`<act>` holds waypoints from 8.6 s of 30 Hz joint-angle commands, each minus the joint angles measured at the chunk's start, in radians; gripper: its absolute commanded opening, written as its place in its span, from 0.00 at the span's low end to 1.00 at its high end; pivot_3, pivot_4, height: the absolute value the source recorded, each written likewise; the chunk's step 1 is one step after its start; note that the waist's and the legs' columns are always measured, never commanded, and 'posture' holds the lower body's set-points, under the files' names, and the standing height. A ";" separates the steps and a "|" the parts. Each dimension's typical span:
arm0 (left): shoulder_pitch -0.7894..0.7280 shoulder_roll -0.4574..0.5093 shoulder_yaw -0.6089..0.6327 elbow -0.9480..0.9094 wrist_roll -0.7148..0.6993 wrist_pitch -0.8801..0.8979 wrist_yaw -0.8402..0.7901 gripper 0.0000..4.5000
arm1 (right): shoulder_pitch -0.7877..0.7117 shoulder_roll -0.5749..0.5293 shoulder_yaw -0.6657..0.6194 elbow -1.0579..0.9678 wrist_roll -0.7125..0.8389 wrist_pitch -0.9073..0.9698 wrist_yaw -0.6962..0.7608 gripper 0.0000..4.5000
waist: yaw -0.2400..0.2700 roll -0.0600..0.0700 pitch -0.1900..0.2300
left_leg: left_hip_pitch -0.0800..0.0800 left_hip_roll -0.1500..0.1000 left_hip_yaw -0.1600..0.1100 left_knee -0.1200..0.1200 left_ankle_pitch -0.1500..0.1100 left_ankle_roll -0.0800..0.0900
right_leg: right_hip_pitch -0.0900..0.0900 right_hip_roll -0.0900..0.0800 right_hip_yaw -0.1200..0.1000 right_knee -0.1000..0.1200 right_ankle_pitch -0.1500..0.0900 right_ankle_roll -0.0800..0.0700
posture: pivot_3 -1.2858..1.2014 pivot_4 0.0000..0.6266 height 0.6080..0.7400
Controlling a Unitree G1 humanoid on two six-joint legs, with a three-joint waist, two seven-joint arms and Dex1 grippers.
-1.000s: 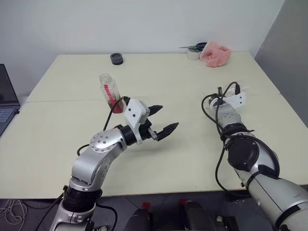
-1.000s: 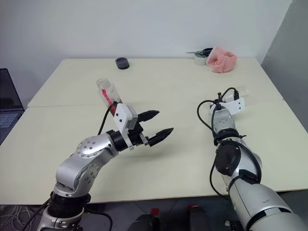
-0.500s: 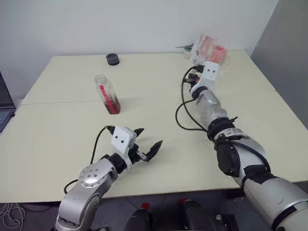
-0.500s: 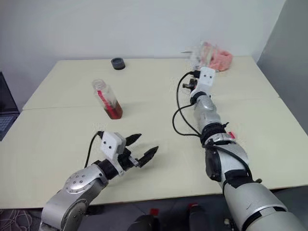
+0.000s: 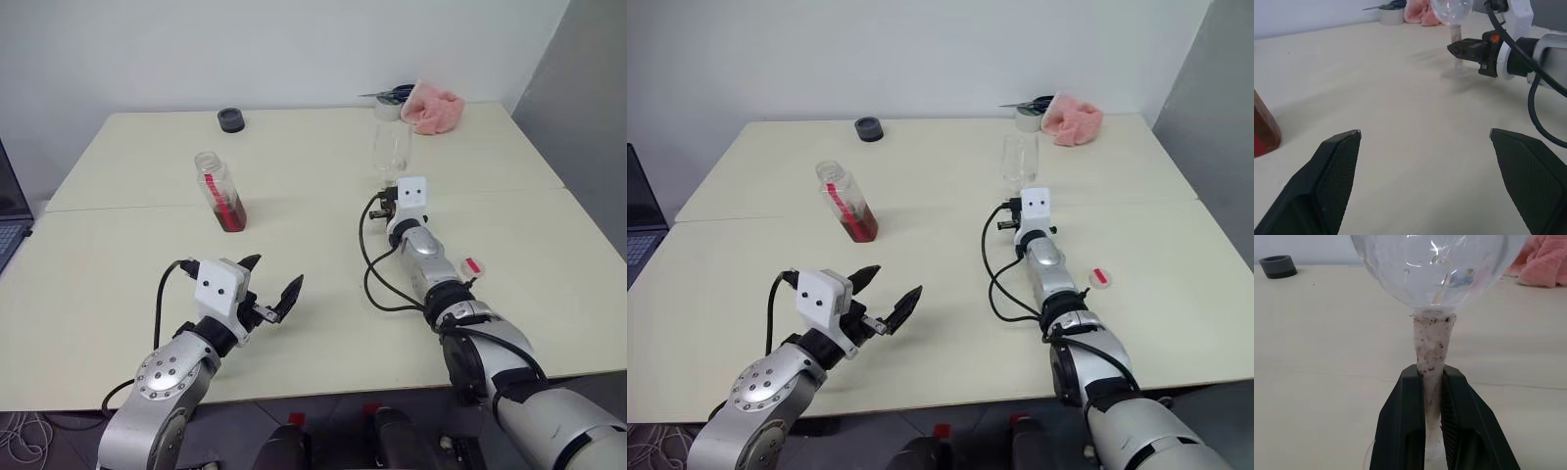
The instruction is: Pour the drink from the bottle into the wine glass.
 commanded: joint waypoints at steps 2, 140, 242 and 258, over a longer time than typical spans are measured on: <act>-0.004 0.004 0.019 -0.035 0.003 -0.025 0.000 1.00 | 0.072 -0.005 0.004 -0.132 0.007 0.071 0.022 0.04 | 0.000 0.000 0.000 | 0.000 0.000 0.000 0.000 0.000 0.000 | 0.000 0.000 0.000 0.000 0.000 0.000 | 0.52 0.24 1.00; -0.634 -0.046 0.129 1.065 0.239 -0.533 0.107 1.00 | 0.516 -0.506 0.048 -1.718 0.532 0.973 0.556 0.99 | 0.035 -0.003 -0.001 | -0.001 -0.001 -0.005 0.001 0.000 0.000 | 0.001 -0.002 -0.005 -0.002 0.000 0.000 | 0.52 0.24 1.00; -1.509 0.197 -0.430 1.940 0.969 -1.221 0.184 0.38 | 0.336 -0.317 0.069 -1.536 0.452 0.790 0.392 1.00 | 0.024 -0.008 0.001 | -0.031 -0.006 -0.002 0.017 0.000 0.000 | -0.032 -0.004 -0.003 0.017 0.000 0.000 | 0.52 0.24 1.00; -1.546 0.202 -0.478 1.961 1.040 -1.216 0.225 0.38 | 0.349 -0.316 0.066 -1.554 0.455 0.798 0.377 1.00 | 0.023 -0.008 0.001 | -0.032 -0.006 -0.001 0.017 0.000 0.000 | -0.032 -0.004 -0.003 0.017 0.000 0.000 | 0.52 0.24 1.00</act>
